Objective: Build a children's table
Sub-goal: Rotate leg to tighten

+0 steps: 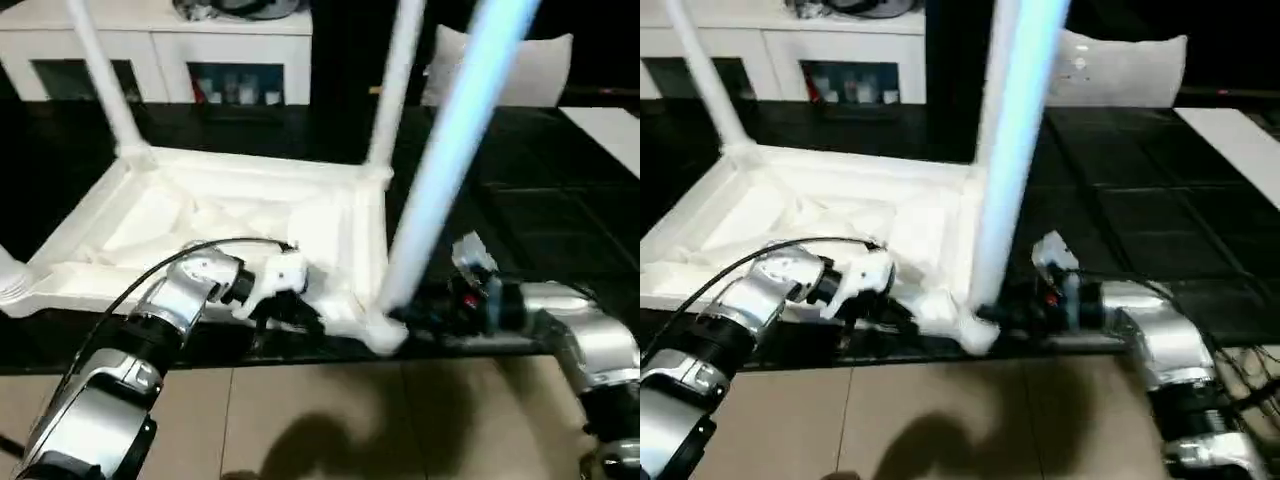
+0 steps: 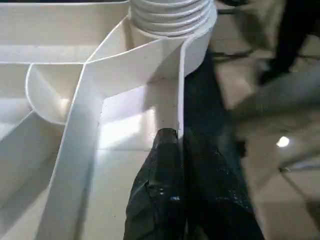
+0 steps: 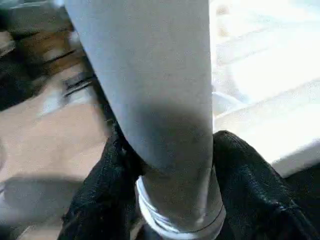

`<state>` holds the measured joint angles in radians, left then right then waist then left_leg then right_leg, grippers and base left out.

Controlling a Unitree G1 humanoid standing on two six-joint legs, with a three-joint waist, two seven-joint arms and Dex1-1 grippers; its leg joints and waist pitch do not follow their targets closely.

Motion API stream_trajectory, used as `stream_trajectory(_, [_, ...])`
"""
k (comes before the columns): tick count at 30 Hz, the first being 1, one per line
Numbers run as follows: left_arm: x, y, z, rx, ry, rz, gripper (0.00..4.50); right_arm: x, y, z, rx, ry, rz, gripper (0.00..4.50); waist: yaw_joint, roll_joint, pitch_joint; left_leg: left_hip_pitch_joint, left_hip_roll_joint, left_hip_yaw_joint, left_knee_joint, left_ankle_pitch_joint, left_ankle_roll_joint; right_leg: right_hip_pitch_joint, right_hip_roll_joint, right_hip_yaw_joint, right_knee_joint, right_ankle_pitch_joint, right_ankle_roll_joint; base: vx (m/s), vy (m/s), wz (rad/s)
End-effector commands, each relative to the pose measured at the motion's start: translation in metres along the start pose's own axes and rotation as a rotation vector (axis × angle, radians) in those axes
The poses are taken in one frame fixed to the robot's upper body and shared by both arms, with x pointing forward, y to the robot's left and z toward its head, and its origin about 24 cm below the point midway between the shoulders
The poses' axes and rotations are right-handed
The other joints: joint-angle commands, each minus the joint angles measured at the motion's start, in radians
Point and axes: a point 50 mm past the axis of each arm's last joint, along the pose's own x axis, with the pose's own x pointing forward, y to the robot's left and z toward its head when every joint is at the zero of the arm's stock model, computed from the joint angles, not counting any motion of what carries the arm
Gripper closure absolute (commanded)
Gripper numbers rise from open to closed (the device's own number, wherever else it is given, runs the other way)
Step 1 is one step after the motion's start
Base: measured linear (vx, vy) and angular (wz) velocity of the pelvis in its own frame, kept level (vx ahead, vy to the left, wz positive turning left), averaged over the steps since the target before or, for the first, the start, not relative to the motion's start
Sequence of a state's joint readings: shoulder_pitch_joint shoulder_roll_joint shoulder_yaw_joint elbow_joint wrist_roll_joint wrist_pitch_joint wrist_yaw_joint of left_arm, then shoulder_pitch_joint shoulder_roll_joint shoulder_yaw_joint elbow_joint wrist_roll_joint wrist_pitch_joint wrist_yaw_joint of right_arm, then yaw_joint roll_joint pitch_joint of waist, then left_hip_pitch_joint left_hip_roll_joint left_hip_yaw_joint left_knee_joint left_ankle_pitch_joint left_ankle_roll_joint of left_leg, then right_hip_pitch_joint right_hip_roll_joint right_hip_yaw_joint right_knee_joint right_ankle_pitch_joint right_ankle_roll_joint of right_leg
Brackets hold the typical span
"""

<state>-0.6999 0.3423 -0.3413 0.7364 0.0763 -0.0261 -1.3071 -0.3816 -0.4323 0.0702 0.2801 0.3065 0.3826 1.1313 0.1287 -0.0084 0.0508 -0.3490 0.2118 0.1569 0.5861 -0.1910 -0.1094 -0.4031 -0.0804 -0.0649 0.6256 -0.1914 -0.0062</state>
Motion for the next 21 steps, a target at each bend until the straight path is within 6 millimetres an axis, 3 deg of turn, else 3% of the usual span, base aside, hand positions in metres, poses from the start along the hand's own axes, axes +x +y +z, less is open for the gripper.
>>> stream_trajectory(1, [0.029, -0.005, 0.016, -0.015, -0.039, -0.012, 4.5, 0.021, -0.004, 0.013, 0.011, -0.041, -0.126, 2.54, -0.002, -0.004, -0.057, -0.006, 0.01, 0.007, -0.073, -0.177, 0.005, 0.053, -0.06, 0.04, -0.093, -0.361, -0.144, 0.0, 0.0, 0.0])
stream_trajectory(2, [0.032, -0.004, 0.017, -0.028, -0.032, 0.008, 4.5, 0.025, -0.007, 0.014, 0.023, -0.044, -0.184, 2.55, -0.014, -0.015, -0.058, -0.009, 0.008, 0.006, -0.074, -0.181, 0.001, 0.056, -0.058, 0.038, -0.096, -0.358, -0.14, 0.0, 0.0, 0.0])
stream_trajectory(5, [0.046, -0.001, 0.023, -0.087, -0.034, 0.08, 4.5, 0.04, -0.016, 0.017, 0.098, -0.058, -0.39, 2.56, -0.03, -0.012, -0.059, -0.008, 0.006, 0.004, -0.075, -0.176, -0.01, 0.055, -0.056, 0.038, -0.094, -0.35, -0.143, 0.0, 0.0, 0.0])
stream_trajectory(7, [0.054, 0.004, 0.029, -0.13, -0.051, 0.158, 4.5, 0.048, -0.021, 0.018, 0.143, -0.071, -0.506, 2.56, -0.042, -0.012, -0.061, -0.011, 0.003, 0.006, -0.071, -0.152, -0.005, 0.054, -0.054, 0.04, -0.091, -0.292, -0.162, 0.0, 0.0, 0.0])
stream_trajectory(11, [0.064, 0.013, 0.043, -0.201, -0.088, 0.307, 4.5, 0.059, -0.025, 0.022, 0.171, -0.124, -0.664, 2.56, -0.043, -0.009, -0.067, -0.009, 0.002, 0.01, -0.064, -0.101, 0.014, 0.056, -0.052, 0.043, -0.082, -0.164, -0.195, 0.0, 0.0, 0.0])
stream_trajectory(12, [0.065, 0.014, 0.044, -0.201, -0.087, 0.317, 4.5, 0.059, -0.026, 0.021, 0.164, -0.121, -0.674, 2.56, -0.041, -0.011, -0.068, -0.009, 0.001, 0.01, -0.064, -0.093, 0.019, 0.059, -0.052, 0.042, -0.081, -0.146, -0.198, 0.0, 0.0, 0.0])
stream_trajectory(15, [0.066, 0.014, 0.049, -0.19, -0.102, 0.348, 4.5, 0.058, -0.022, 0.025, 0.149, -0.176, -0.614, 1.87, -0.035, -0.01, -0.07, -0.01, 0.001, 0.011, -0.063, -0.064, 0.052, 0.066, -0.05, 0.042, -0.075, -0.068, -0.212, 0.0, 0.0, 0.0])
stream_trajectory(16, [0.066, 0.014, 0.049, -0.184, -0.103, 0.347, 4.5, 0.056, -0.022, 0.026, 0.153, -0.189, -0.6, 1.85, -0.034, -0.015, -0.07, -0.01, 0.001, 0.012, -0.063, -0.056, 0.064, 0.067, -0.05, 0.042, -0.075, -0.048, -0.216, 0.0, 0.0, 0.0])
stream_trajectory(21, [0.058, 0.014, 0.039, -0.117, -0.058, 0.325, 4.5, 0.039, -0.021, 0.024, 0.09, -0.197, -0.528, 1.39, -0.029, -0.01, -0.069, -0.01, 0.003, 0.011, -0.063, -0.069, 0.08, 0.07, -0.052, 0.041, -0.076, -0.04, -0.226, 0.0, 0.0, 0.0])
